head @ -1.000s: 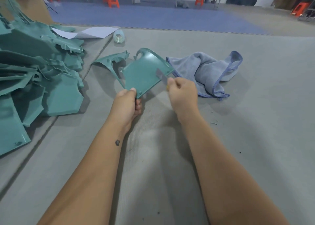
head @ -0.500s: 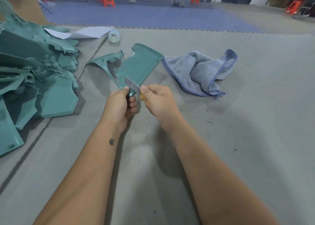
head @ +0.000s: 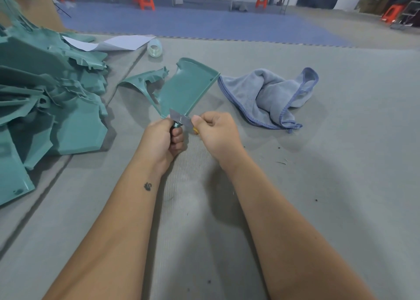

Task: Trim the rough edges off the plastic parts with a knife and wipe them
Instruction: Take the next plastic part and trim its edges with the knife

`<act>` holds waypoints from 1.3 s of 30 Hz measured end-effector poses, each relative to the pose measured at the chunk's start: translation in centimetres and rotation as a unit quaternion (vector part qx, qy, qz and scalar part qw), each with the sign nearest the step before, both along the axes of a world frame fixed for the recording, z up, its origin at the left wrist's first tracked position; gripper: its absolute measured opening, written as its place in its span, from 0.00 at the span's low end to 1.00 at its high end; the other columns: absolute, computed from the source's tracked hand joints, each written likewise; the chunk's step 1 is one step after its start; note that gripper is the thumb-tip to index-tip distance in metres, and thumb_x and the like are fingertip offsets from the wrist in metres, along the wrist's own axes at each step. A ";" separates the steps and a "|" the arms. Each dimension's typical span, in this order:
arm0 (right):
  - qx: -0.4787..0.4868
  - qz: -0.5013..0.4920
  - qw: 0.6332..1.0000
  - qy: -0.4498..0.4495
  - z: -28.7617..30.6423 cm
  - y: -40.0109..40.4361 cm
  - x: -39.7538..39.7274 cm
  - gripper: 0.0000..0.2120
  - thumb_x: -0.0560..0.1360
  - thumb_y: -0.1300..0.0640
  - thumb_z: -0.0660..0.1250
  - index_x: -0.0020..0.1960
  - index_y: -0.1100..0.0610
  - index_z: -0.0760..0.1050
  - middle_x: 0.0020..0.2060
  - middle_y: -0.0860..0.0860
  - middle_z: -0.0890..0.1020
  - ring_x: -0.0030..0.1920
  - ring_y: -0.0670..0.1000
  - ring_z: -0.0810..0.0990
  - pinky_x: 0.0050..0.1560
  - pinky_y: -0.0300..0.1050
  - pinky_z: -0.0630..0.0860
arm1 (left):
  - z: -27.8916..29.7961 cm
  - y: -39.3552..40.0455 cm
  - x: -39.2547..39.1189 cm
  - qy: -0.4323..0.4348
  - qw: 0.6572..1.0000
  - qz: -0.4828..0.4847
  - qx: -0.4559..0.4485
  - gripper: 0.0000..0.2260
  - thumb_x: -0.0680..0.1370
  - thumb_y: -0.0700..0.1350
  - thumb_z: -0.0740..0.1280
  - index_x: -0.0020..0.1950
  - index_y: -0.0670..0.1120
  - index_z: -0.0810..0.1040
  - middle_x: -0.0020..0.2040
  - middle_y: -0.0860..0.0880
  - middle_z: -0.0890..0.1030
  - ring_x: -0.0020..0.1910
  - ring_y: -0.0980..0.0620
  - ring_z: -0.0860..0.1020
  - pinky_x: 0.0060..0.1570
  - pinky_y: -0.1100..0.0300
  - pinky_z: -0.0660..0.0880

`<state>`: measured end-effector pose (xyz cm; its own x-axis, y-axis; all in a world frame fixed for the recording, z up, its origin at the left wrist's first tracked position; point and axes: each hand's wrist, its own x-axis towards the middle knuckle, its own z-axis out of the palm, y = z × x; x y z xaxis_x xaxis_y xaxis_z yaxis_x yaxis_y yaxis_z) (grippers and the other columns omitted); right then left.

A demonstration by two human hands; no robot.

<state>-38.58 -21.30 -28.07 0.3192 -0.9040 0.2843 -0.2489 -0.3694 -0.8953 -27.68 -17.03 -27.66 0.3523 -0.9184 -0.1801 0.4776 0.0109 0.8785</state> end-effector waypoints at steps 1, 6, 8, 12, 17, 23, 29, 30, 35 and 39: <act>-0.005 -0.004 1.000 0.003 0.0 0.0 0.0 0.20 0.79 0.59 0.64 0.32 0.69 0.68 0.23 0.47 0.60 0.26 0.45 0.58 0.29 0.44 0.56 | 0.0 0.0 0.0 -0.004 1.000 0.000 0.000 0.15 0.82 0.38 0.51 0.37 0.47 0.65 0.23 0.53 0.63 0.21 0.58 0.57 0.20 0.67 0.53; -0.048 -0.027 0.998 0.032 0.1 -0.1 -0.3 0.19 0.79 0.57 0.64 0.33 0.69 0.70 0.24 0.49 0.62 0.26 0.46 0.59 0.30 0.46 0.57 | 0.0 0.0 -0.1 -0.015 1.000 0.001 -0.001 0.15 0.82 0.37 0.50 0.37 0.46 0.65 0.23 0.53 0.63 0.21 0.58 0.58 0.20 0.68 0.54; -0.081 -0.035 0.995 0.056 0.0 0.1 -0.3 0.19 0.78 0.56 0.65 0.33 0.67 0.71 0.24 0.51 0.65 0.28 0.48 0.61 0.31 0.47 0.59 | 0.0 0.1 -0.1 -0.014 1.000 0.004 0.001 0.13 0.82 0.37 0.51 0.38 0.46 0.66 0.23 0.53 0.63 0.21 0.58 0.59 0.20 0.69 0.55; -0.036 -0.101 0.994 -0.020 0.5 -1.3 -0.9 0.20 0.78 0.58 0.64 0.28 0.55 0.66 0.20 0.45 0.64 0.26 0.44 0.60 0.28 0.42 0.58 | 0.0 0.1 -0.1 0.000 1.000 0.012 0.003 0.14 0.83 0.40 0.51 0.38 0.48 0.63 0.22 0.53 0.62 0.19 0.59 0.58 0.20 0.70 0.52; 0.025 -0.188 0.977 -0.094 0.1 -4.5 -4.5 0.21 0.78 0.57 0.63 0.29 0.64 0.66 0.23 0.47 0.65 0.27 0.45 0.61 0.30 0.41 0.59 | -0.1 0.1 -0.4 -0.061 0.998 0.016 0.021 0.12 0.83 0.40 0.52 0.40 0.48 0.63 0.22 0.54 0.63 0.19 0.59 0.58 0.19 0.69 0.54; 0.062 -0.188 0.959 -0.202 0.4 -4.0 -5.2 0.21 0.79 0.56 0.61 0.29 0.51 0.59 0.26 0.51 0.62 0.31 0.52 0.58 0.34 0.50 0.56 | 0.1 0.1 -0.5 -0.051 0.998 0.016 0.017 0.12 0.83 0.41 0.53 0.40 0.48 0.63 0.22 0.54 0.63 0.20 0.58 0.59 0.21 0.68 0.53; 0.061 -0.045 0.981 -0.177 1.0 -1.3 -2.8 0.21 0.79 0.56 0.62 0.27 0.52 0.68 0.21 0.44 0.66 0.24 0.44 0.62 0.27 0.41 0.59 | 0.2 0.2 -0.9 -0.077 0.996 0.032 0.017 0.10 0.83 0.43 0.55 0.41 0.47 0.67 0.23 0.52 0.66 0.22 0.57 0.62 0.21 0.67 0.57; 0.070 -0.027 0.984 -0.163 0.9 -0.9 -2.2 0.21 0.79 0.56 0.63 0.27 0.52 0.69 0.21 0.45 0.66 0.24 0.45 0.62 0.28 0.42 0.58 | 0.2 0.2 -0.9 -0.079 0.996 0.035 0.016 0.10 0.83 0.44 0.55 0.42 0.47 0.68 0.23 0.52 0.67 0.22 0.57 0.62 0.21 0.67 0.58; 0.107 -0.014 0.988 -0.114 0.2 0.6 -0.2 0.19 0.79 0.55 0.62 0.30 0.56 0.70 0.19 0.44 0.66 0.24 0.47 0.61 0.28 0.42 0.58 | -0.1 0.3 -0.9 -0.109 0.992 0.053 0.018 0.10 0.83 0.45 0.56 0.46 0.47 0.73 0.25 0.53 0.70 0.23 0.57 0.67 0.25 0.65 0.66; 0.146 -0.026 0.983 -0.108 0.3 0.9 0.0 0.18 0.80 0.56 0.62 0.31 0.57 0.71 0.17 0.43 0.66 0.22 0.45 0.62 0.25 0.39 0.59 | -0.3 0.0 -1.2 -0.116 0.991 0.073 -0.008 0.11 0.83 0.43 0.57 0.44 0.45 0.74 0.28 0.50 0.73 0.25 0.57 0.70 0.26 0.66 0.69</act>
